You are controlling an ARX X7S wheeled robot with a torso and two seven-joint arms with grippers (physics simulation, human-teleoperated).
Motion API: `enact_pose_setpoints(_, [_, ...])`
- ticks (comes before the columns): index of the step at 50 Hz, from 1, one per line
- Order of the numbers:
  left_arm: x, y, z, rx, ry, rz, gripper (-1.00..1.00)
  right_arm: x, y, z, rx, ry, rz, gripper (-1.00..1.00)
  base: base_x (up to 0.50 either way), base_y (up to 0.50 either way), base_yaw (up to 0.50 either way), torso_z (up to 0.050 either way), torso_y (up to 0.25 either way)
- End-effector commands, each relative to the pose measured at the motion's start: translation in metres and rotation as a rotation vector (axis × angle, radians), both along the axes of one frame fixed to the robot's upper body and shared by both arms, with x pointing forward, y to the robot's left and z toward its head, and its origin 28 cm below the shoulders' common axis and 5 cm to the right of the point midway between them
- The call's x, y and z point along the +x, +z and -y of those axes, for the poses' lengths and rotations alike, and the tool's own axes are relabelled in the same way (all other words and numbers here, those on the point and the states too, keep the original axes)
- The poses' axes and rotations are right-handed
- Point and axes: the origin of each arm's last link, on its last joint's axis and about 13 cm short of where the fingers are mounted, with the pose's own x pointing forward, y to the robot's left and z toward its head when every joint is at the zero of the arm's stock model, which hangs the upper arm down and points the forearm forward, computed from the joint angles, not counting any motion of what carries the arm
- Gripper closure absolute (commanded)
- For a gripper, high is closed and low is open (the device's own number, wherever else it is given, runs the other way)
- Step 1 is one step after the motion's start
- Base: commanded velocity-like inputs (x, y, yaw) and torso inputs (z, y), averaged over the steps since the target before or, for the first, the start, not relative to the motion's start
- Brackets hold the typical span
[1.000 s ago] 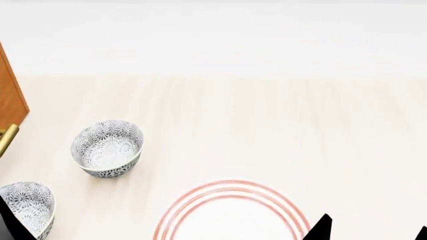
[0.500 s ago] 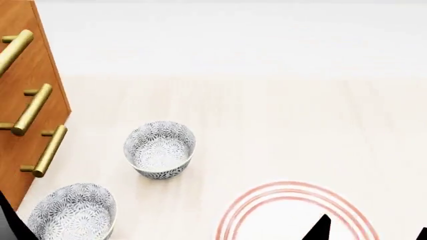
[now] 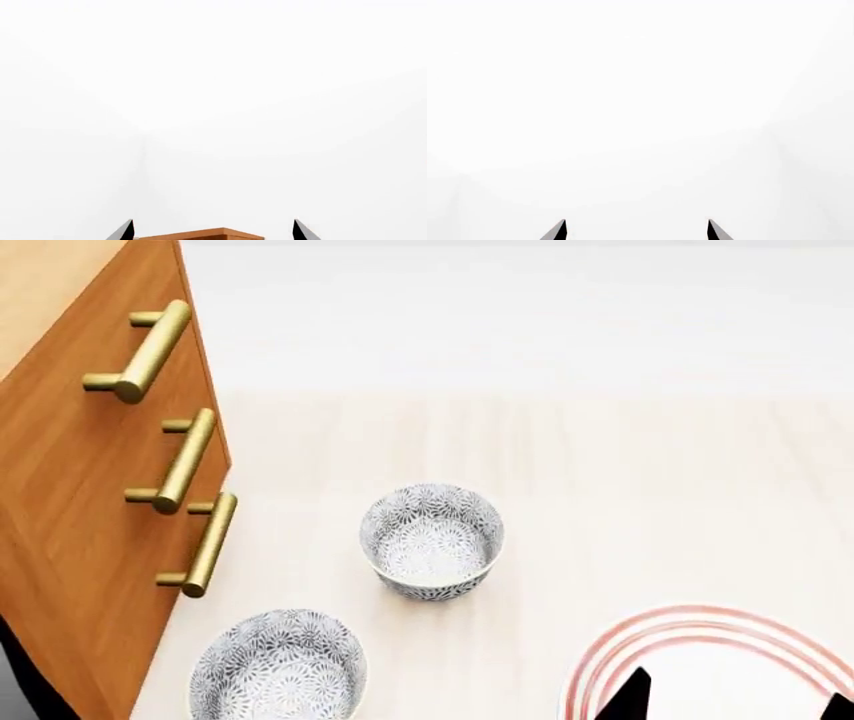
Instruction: Pick up the bowl and put it in the front on the plate.
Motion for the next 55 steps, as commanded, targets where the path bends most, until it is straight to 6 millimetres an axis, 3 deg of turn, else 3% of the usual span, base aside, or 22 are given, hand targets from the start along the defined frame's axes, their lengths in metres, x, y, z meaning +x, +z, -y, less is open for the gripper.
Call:
enact_pose_setpoints(1, [0.001, 0.000, 0.000, -0.001, -0.010, -0.017, -1.00, 0.002, -0.002, 0.001, -0.012, -0.019, -0.019, -1.00, 0.00, 0.00, 0.00, 0.000, 0.000])
enact_pose_setpoints(6, [0.003, -0.004, 0.002, 0.065, 0.023, -0.061, -1.00, 0.004, -0.003, 0.001, -0.011, -0.023, -0.044, -1.00, 0.00, 0.00, 0.00, 0.000, -0.100])
enact_pose_setpoints(24, [0.004, -0.005, 0.001, 0.042, 0.018, -0.064, -1.00, 0.005, -0.004, 0.001, -0.017, -0.022, -0.064, -1.00, 0.00, 0.00, 0.00, 0.000, -0.250])
enact_pose_setpoints(37, [0.005, -0.010, 0.003, 0.065, -0.012, -0.083, -1.00, 0.010, -0.002, 0.001, -0.029, -0.013, -0.104, -1.00, 0.00, 0.00, 0.00, 0.000, -0.010])
enact_pose_setpoints(45, [0.002, -0.009, 0.004, 0.076, -0.019, -0.060, -1.00, 0.030, 0.033, 0.003, -0.032, -0.035, -0.169, -1.00, 0.00, 0.00, 0.00, 0.000, 0.000])
enact_pose_setpoints(48, [0.001, -0.008, 0.005, 0.076, -0.025, -0.055, -1.00, 0.045, 0.063, 0.002, -0.034, -0.038, -0.199, -1.00, 0.00, 0.00, 0.00, 0.000, 0.000])
enact_pose_setpoints(51, [0.001, -0.009, 0.006, 0.072, -0.029, -0.060, -1.00, 0.067, 0.086, 0.000, -0.042, 0.021, -0.342, -1.00, 0.00, 0.00, 0.00, 0.000, 0.000])
enact_pose_setpoints(54, [0.001, -0.010, 0.006, 0.071, -0.033, -0.064, -1.00, 0.093, 0.095, -0.003, -0.043, 0.100, -0.558, -1.00, 0.00, 0.00, 0.00, 0.000, 0.000])
enact_pose_setpoints(55, [0.001, -0.010, 0.006, 0.071, -0.033, -0.065, -1.00, 0.093, 0.096, -0.002, -0.043, 0.100, -0.558, -1.00, 0.00, 0.00, 0.00, 0.000, 0.000])
